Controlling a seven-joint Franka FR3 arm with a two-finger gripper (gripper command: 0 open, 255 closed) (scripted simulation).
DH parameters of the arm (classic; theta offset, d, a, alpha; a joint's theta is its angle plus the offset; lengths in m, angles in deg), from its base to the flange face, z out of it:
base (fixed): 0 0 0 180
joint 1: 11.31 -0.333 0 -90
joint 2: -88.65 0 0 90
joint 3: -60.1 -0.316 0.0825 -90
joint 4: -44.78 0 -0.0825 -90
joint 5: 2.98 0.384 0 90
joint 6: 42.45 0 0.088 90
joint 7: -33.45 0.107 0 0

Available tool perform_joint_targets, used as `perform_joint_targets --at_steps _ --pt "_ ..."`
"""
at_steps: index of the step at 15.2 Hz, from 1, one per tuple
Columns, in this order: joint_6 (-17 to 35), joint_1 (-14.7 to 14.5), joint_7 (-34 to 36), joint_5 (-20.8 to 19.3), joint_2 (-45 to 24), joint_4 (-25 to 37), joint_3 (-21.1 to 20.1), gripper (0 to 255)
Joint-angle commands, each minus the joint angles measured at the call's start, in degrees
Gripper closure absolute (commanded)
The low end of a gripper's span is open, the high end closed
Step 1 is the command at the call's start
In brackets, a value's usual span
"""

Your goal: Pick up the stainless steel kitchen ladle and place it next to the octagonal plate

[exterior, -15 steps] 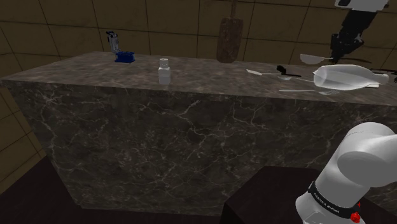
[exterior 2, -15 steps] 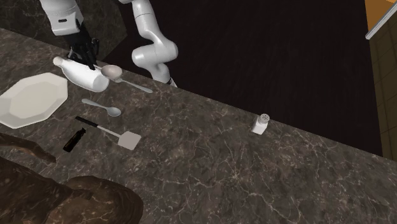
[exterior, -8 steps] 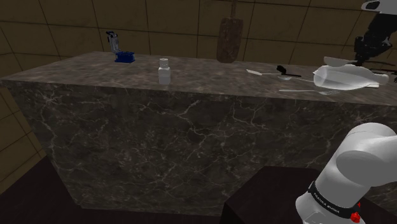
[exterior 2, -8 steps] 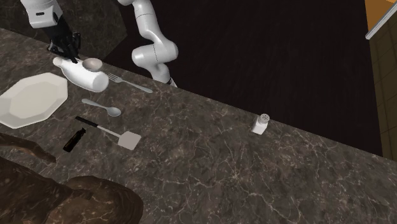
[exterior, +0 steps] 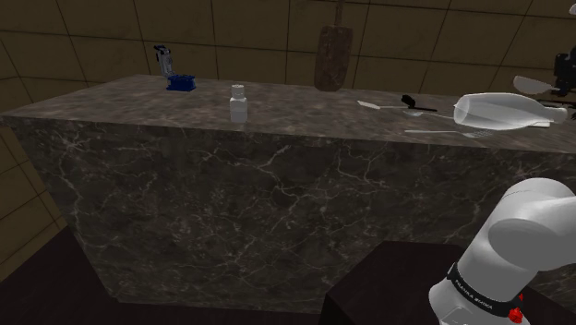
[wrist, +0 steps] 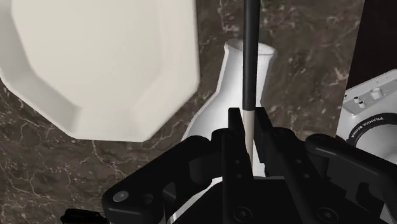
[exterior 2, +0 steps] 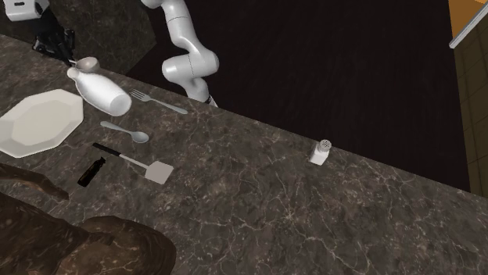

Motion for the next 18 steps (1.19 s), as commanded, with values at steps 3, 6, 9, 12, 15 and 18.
perform_joint_targets --at_steps 3,6,9,12,15,18 --pt "-0.5 -1.4 -5.9 -3.1 -0.9 5.0 5.4 255" --pt "-1.1 -3.1 -10.3 -5.1 -1.9 9.8 9.5 255" --pt "-1.7 -5.7 -14.8 -6.9 -3.1 15.3 13.9 255" --pt "-2.4 -9.1 -19.3 -8.7 -4.3 21.7 18.9 255" --pt "-2.3 -10.8 -21.4 -9.8 -4.3 24.0 21.5 255" --pt "-0.5 -9.5 -20.6 -10.4 -2.9 20.7 21.2 255"
